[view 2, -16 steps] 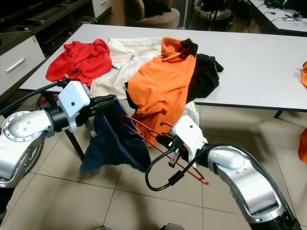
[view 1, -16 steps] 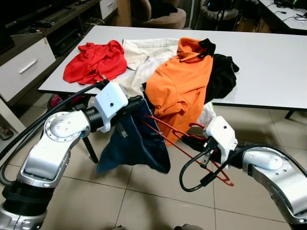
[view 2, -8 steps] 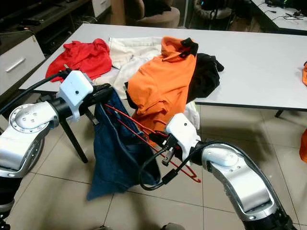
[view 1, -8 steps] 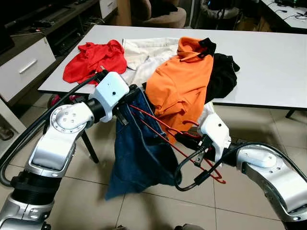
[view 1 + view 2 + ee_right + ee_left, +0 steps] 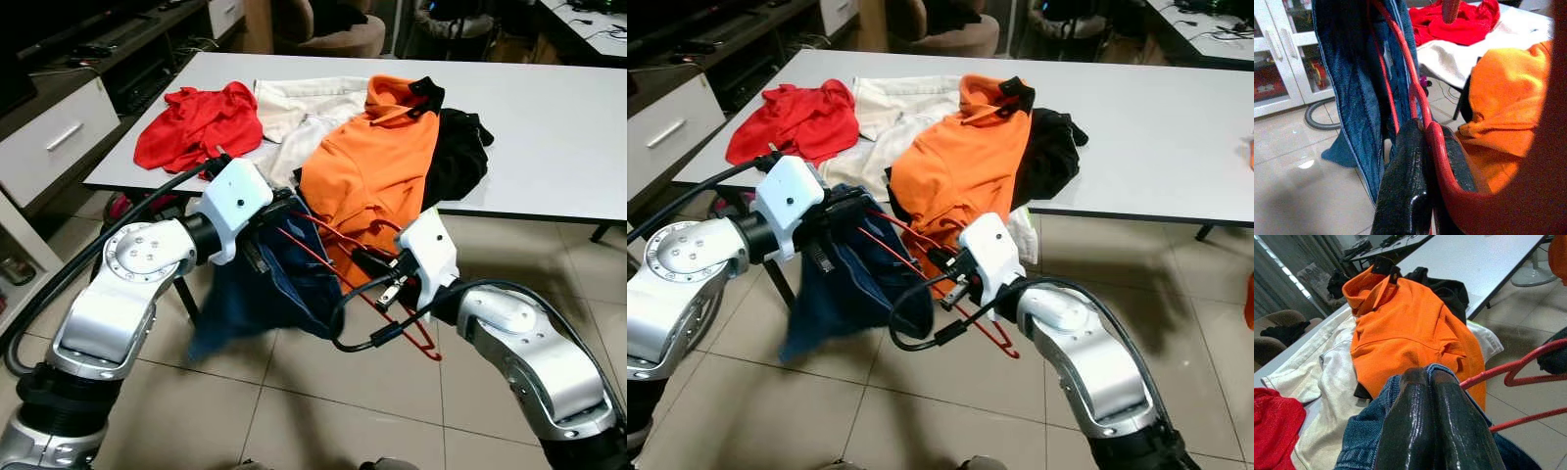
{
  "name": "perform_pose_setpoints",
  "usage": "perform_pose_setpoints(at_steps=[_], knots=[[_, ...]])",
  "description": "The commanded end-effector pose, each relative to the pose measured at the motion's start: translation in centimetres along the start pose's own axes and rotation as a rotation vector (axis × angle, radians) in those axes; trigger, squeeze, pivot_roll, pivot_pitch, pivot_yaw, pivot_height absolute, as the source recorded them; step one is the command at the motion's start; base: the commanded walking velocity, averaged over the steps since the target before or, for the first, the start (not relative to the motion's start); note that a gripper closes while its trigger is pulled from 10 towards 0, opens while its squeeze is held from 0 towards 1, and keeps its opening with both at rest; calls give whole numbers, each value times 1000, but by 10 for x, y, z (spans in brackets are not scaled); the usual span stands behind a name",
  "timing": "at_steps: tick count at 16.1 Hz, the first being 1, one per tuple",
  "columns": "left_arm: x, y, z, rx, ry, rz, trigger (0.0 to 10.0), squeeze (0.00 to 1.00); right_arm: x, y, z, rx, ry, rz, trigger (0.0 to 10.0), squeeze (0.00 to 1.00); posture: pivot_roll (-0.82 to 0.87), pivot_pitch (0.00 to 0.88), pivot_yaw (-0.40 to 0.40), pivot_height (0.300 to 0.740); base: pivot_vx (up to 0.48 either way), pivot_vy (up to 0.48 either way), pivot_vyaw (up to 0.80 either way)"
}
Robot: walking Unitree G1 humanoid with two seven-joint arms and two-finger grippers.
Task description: Hang hanger
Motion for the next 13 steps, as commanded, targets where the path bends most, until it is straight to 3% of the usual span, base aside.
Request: perform_pose_setpoints(at_steps=[1,4,9,13], knots=[[6,5,-3,-9,19,-20,10000,0,6,5,2,18,-11,-14,10000,0,-136,0,69,740,0,0,0],[12,6,-1,-7,14,-36,10000,0,2,9,8,53,-35,11,10000,0,-133,0,72,740,0,0,0],[13,-1,6,-6,29,-16,10000,0,4,11,-1,-13,-34,13,10000,0,-126,0,81,740,0,0,0],[18,-2,-8,-89,16,-28,10000,0,12,13,0,-15,-35,-25,10000,0,-127,0,83,740,0,0,0]])
Point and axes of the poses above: a point about 5 cm out from each wrist's last joint towards the gripper, its own y axis pointing out of the wrist towards the gripper, its own x axis along the axis of the wrist's last joint, z = x × y, the point moved 4 cm from there along y, pointing out of the wrist towards the gripper, and after that the axes turned 5 degrees about -y, right-handed, at the moved point
